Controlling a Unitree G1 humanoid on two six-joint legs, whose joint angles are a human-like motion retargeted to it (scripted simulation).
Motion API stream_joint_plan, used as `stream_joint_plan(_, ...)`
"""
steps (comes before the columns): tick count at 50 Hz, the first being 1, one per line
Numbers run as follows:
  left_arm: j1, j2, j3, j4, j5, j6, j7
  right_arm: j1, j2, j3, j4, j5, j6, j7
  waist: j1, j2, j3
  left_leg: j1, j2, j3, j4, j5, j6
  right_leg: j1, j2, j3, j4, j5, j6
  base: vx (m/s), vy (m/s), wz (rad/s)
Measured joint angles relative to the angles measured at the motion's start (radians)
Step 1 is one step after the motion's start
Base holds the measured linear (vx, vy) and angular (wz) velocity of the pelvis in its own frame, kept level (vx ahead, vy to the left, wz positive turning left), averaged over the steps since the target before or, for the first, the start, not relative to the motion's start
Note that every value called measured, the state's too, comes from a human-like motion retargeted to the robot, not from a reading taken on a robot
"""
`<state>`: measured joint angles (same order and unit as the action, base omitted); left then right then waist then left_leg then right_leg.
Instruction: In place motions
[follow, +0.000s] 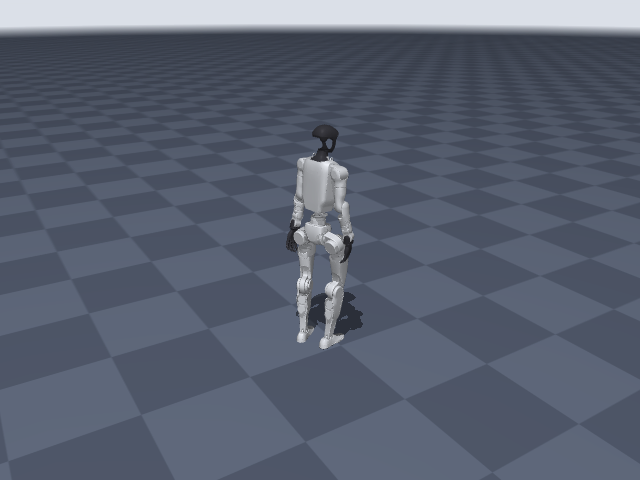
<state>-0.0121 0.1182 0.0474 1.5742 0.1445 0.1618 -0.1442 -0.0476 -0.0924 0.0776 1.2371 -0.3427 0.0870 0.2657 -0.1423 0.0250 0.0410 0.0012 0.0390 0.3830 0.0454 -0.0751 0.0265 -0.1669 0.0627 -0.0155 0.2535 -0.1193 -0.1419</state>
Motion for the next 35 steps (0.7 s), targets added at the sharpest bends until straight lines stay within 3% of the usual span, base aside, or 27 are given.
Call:
stream_joint_plan(7,0.025,-0.018,0.035,0.018,-0.012,0.008,0.008,0.015,-0.006,-0.006,0.032,-0.004,-0.005,-0.029,0.039,0.016,-0.026,0.066,0.038,0.33,-0.022,-0.048,-0.04,0.036,-0.157,-0.522,-0.008,-0.131,0.06,-0.31,0.11,-2.71)
stream_joint_plan(9,0.02,-0.017,0.039,0.015,-0.005,0.01,0.01,0.021,-0.012,-0.029,0.079,0.013,0.001,-0.036,0.031,0.022,-0.037,0.083,0.046,0.398,-0.023,-0.05,-0.056,0.06,-0.189,-0.647,-0.022,-0.118,0.092,-0.2,0.03,-1.82)
stream_joint_plan(11,0.014,-0.014,0.039,0.008,-0.002,0.01,0.012,0.026,-0.019,-0.061,0.138,0.036,0.012,-0.046,0.023,0.017,-0.049,0.1,0.044,0.456,-0.021,-0.052,-0.07,0.077,-0.206,-0.721,-0.061,-0.034,0.124,-0.27,-0.08,-1.51)
stream_joint_plan(13,0.007,-0.005,0.042,-0.005,-0.004,0.009,0.01,0.03,-0.027,-0.097,0.21,0.067,0.029,-0.057,0.014,0.007,-0.061,0.121,0.042,0.513,-0.017,-0.05,-0.086,0.072,-0.192,-0.689,-0.107,0.051,0.116,-0.21,-0.11,-1.45)
stream_joint_plan(15,0.004,0.004,0.044,-0.019,-0.008,0.009,0.008,0.033,-0.033,-0.124,0.266,0.093,0.04,-0.063,0.01,-0.001,-0.071,0.139,0.045,0.555,-0.011,-0.044,-0.098,0.063,-0.168,-0.63,-0.132,0.07,0.09,-0.17,-0.14,-1.17)
stream_joint_plan(20,-0.009,0.021,0.036,-0.057,-0.031,0.002,0.029,0.064,-0.047,-0.186,0.329,0.12,0.051,-0.071,-0.032,-0.035,-0.076,0.2,0.062,0.607,0.031,0.006,-0.118,0.085,-0.134,-0.542,-0.19,0.111,0.098,-0.23,-0.21,-0.87)
stream_joint_plan(22,-0.008,0.021,0.045,-0.072,-0.035,-0.002,0.029,0.084,-0.051,-0.191,0.326,0.108,0.046,-0.076,-0.037,-0.063,-0.085,0.225,0.069,0.629,0.079,0.035,-0.104,0.096,-0.143,-0.522,-0.202,0.124,0.105,-0.16,-0.24,-1.12)
stream_joint_plan(24,0.001,0.017,0.049,-0.091,-0.04,-0.004,0.016,0.103,-0.055,-0.193,0.321,0.088,0.043,-0.074,-0.026,-0.11,-0.095,0.239,0.079,0.642,0.166,0.062,-0.055,0.106,-0.176,-0.473,-0.209,0.139,0.119,-0.03,-0.2,-1.37)
stream_joint_plan(27,0.02,0.004,0.032,-0.121,-0.062,-0.01,0.004,0.121,-0.06,-0.206,0.312,0.051,0.048,-0.066,0.016,-0.187,-0.096,0.19,0.112,0.524,0.406,0.041,0.074,0.135,-0.237,-0.411,-0.213,0.163,0.141,0.01,-0.2,-1.63)
stream_joint_plan(30,0.012,-0.019,0.015,-0.125,-0.082,-0.023,0.02,0.114,-0.063,-0.215,0.289,0.044,0.053,-0.065,0.049,-0.18,-0.074,0.049,0.103,0.226,0.567,0.011,0.049,0.148,-0.222,-0.359,-0.216,0.183,0.147,-0.13,-0.08,-1.56)
stream_joint_plan(32,-0.001,-0.038,0.015,-0.129,-0.083,-0.029,0.024,0.093,-0.062,-0.207,0.26,0.063,0.043,-0.075,0.071,-0.17,-0.045,-0.001,0.032,0.074,0.573,-0.004,0.034,0.153,-0.212,-0.315,-0.213,0.194,0.151,-0.23,0.0,-1.85)
stream_joint_plan(35,-0.008,-0.053,0.004,-0.142,-0.071,-0.041,0.018,0.072,-0.058,-0.194,0.219,0.087,0.029,-0.074,0.087,-0.156,-0.023,-0.025,-0.022,-0.018,0.528,-0.033,0.033,0.157,-0.205,-0.277,-0.21,0.201,0.162,-0.14,0.03,-1.48)
